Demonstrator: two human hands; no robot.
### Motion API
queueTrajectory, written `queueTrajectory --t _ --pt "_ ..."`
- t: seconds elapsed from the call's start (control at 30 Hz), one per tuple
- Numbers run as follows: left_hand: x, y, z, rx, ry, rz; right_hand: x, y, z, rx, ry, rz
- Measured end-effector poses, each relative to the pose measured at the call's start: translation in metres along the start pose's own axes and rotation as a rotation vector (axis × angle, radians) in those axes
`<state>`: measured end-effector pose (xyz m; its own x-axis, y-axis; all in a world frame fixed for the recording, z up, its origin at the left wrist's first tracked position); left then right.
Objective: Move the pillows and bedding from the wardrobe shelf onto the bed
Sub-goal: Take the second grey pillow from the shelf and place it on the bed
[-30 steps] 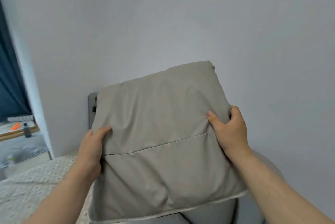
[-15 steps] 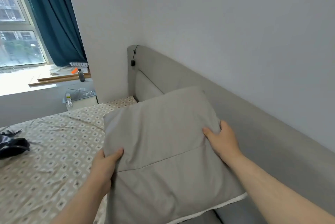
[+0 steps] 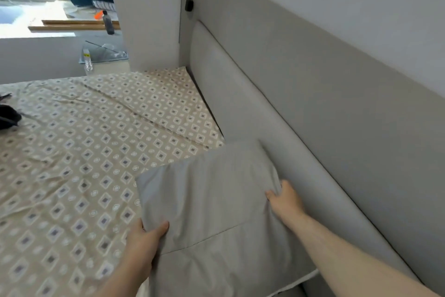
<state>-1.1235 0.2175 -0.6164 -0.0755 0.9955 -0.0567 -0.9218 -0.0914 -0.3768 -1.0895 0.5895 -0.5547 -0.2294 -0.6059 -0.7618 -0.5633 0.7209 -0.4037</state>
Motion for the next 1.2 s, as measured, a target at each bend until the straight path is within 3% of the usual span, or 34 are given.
queueTrajectory --t 0.2,0.4,0.47,0.53,0.6,0.63,0.7,0.77,0.93,1.07,1.2 --pt "0.013 0.009 -0.087 -0.095 0.051 0.109 0.067 0.048 0.049 0.012 -0.188 -0.033" --pt "0.003 0.005 -0.088 -0.051 0.284 0.183 0.112 0.066 0.077 0.061 -0.415 -0.171" --pt "0.001 0.005 -0.083 0.022 0.493 0.158 0.112 0.060 0.077 0.048 -0.536 -0.082" --pt "0.010 0.006 -0.069 0.244 0.862 0.061 0.110 0.046 0.057 -0.160 -0.648 0.103" --pt "0.037 0.007 -0.060 0.464 1.134 -0.148 0.122 0.025 0.034 -0.446 -0.666 0.129" --pt "0.050 0.008 -0.061 0.488 1.208 -0.274 0.130 0.018 0.030 -0.521 -0.677 0.075" --pt "0.063 0.016 -0.071 0.393 1.293 -0.453 0.141 0.016 0.033 -0.485 -0.734 -0.055" --pt "0.067 0.023 -0.072 0.316 1.320 -0.504 0.146 0.024 0.036 -0.437 -0.761 -0.131" --pt "0.078 0.024 -0.026 0.382 1.300 -0.467 0.110 0.009 -0.006 -0.448 -0.702 -0.098" --pt "0.099 0.007 0.055 0.528 1.109 -0.399 0.048 -0.022 -0.044 -0.427 -0.488 -0.082" --pt "0.125 -0.047 0.170 0.723 0.738 -0.403 -0.057 -0.083 -0.078 -0.376 -0.121 -0.017"
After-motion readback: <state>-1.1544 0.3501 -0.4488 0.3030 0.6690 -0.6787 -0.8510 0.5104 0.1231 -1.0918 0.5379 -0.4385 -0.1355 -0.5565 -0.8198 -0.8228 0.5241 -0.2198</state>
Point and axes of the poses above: each hand's wrist, its own y-axis towards the middle knuckle, its own x-axis out of the palm, z = x × y, the point moved 8 cm from there along y, towards the middle knuckle, and after that the axes turned 13 degrees about x, right-handed, at the moved point
